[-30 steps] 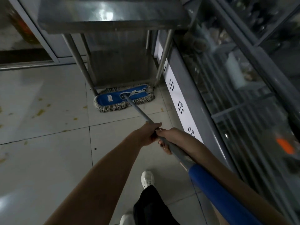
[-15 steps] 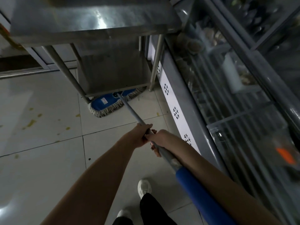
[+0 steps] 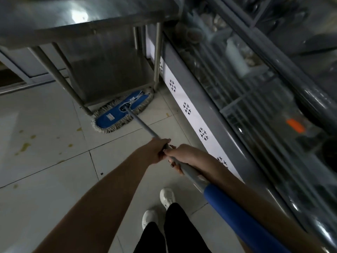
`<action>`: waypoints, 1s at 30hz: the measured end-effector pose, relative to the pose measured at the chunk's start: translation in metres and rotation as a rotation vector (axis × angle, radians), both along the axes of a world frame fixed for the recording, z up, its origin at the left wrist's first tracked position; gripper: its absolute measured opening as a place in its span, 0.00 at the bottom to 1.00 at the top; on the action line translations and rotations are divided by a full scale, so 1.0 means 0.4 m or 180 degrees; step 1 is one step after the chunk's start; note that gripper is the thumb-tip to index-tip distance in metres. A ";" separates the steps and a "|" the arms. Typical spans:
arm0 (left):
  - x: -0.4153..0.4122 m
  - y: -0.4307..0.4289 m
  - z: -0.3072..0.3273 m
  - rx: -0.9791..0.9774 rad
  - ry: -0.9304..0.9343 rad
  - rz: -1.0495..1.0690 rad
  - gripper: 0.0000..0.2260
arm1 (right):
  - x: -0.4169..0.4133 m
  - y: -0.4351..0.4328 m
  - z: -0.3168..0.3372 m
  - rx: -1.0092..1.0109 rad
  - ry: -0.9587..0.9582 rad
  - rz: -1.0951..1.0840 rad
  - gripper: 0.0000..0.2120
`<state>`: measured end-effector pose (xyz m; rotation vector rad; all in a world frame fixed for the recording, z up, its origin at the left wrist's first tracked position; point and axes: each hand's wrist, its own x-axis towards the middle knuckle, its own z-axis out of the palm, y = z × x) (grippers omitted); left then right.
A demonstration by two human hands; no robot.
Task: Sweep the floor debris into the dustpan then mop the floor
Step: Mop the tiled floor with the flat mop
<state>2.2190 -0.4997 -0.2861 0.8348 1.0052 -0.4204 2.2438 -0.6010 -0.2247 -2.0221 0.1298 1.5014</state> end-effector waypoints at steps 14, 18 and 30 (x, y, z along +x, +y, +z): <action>-0.170 -0.203 0.034 0.0003 -0.0101 -0.0547 0.13 | -0.204 -0.223 0.052 -0.0022 0.0058 -0.0575 0.15; -0.218 -0.305 0.032 -0.0049 -0.0153 -0.0747 0.12 | -0.260 -0.337 0.058 0.0018 0.0102 -0.0803 0.15; -0.376 -0.643 0.010 -0.0189 -0.0125 -0.1488 0.09 | -0.457 -0.687 0.054 0.0028 0.0440 -0.1010 0.17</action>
